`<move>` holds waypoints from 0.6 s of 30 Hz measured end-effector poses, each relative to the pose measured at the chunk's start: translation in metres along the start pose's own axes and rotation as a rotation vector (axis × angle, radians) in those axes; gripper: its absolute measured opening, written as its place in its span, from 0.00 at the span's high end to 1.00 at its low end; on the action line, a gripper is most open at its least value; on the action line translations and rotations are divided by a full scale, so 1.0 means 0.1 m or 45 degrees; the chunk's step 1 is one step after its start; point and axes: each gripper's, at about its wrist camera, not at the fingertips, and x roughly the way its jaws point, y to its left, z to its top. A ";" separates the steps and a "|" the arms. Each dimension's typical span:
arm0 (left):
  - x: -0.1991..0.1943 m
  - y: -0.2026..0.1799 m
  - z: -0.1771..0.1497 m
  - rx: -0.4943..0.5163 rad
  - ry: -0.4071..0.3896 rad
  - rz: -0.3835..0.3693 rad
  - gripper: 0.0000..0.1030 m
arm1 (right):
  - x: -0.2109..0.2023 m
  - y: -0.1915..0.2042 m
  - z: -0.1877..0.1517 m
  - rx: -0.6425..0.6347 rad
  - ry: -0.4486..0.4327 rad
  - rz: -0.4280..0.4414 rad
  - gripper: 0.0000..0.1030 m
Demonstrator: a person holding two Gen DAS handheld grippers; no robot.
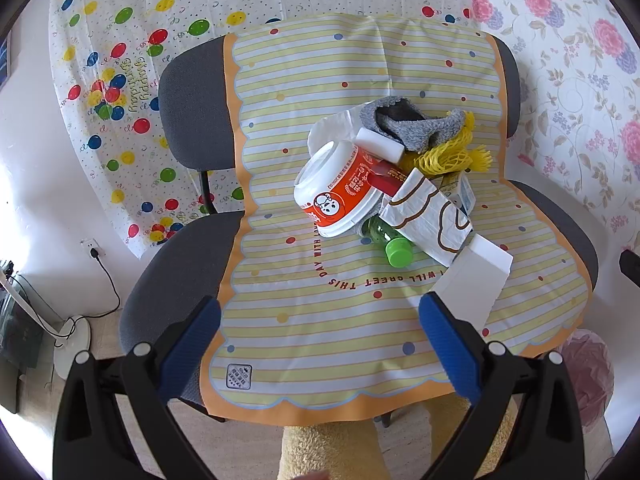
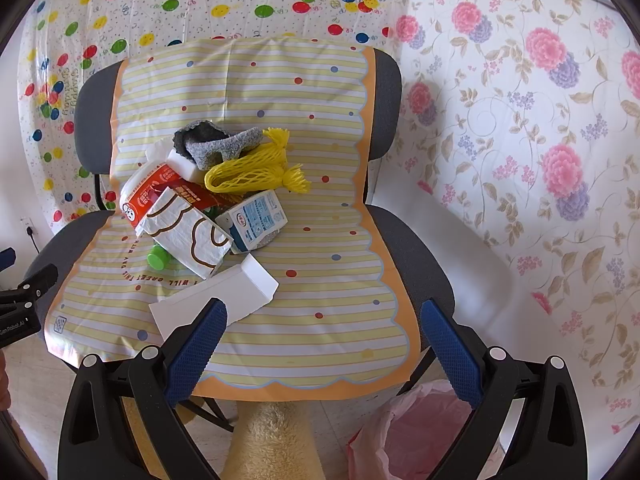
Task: Collect trash
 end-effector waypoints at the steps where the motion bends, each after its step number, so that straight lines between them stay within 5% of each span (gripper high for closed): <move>1: 0.00 0.00 0.00 0.000 0.000 0.000 0.06 | 0.00 0.00 0.00 0.000 -0.001 -0.001 0.06; 18: 0.00 0.02 0.01 -0.004 -0.001 0.000 0.06 | -0.01 0.01 -0.01 0.001 -0.003 0.003 0.06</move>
